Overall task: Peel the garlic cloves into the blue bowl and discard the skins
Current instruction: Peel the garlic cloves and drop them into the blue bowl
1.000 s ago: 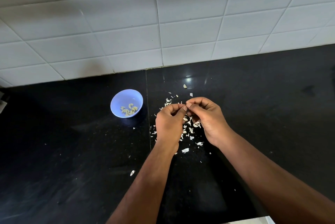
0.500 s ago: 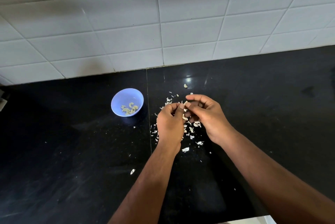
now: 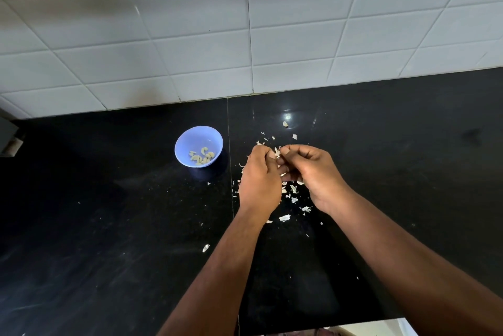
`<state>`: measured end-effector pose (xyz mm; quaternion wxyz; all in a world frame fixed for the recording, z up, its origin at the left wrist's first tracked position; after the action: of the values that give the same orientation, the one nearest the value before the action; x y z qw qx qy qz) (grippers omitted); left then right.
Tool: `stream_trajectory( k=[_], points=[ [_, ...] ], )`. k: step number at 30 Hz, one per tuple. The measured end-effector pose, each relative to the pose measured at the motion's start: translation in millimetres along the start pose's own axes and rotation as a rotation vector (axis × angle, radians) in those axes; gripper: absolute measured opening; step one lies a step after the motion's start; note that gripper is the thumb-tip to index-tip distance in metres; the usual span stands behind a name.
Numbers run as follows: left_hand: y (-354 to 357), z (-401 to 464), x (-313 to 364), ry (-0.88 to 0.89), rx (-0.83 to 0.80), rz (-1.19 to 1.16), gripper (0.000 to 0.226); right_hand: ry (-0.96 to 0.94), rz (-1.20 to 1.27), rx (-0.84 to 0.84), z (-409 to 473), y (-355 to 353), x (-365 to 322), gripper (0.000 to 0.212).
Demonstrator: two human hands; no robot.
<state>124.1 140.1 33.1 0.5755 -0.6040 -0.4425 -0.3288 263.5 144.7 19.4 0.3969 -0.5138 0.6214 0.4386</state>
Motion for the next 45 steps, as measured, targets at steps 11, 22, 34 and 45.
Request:
stream_trajectory(
  k=[11,22,34,45],
  points=[
    [-4,-3,-16,-0.084,-0.052,-0.155,0.031,0.093,0.067,0.028,2,7,16,0.013],
    [-23,-8,-7,0.082,-0.041,-0.246,0.023,0.204,0.089,-0.077,0,26,17,0.017],
    [-38,-11,-21,0.001,-0.029,-0.232,0.034,-0.232,-0.369,-0.086,-21,48,-22,0.023],
    [-45,-12,-17,0.036,-0.056,-0.226,0.027,-0.197,-0.232,0.022,-20,41,-23,0.011]
  ],
)
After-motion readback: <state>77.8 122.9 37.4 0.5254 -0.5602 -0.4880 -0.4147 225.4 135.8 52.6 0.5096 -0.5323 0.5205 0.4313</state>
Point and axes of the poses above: each hand's wrist, its own z-axis towards the middle knuckle, its own y-axis out of the palm, x = y × z, the point moved 10 cm from there along z, towards the middle knuckle, and after that the axes turned 1 degree about -z, right-handed, at the moved point
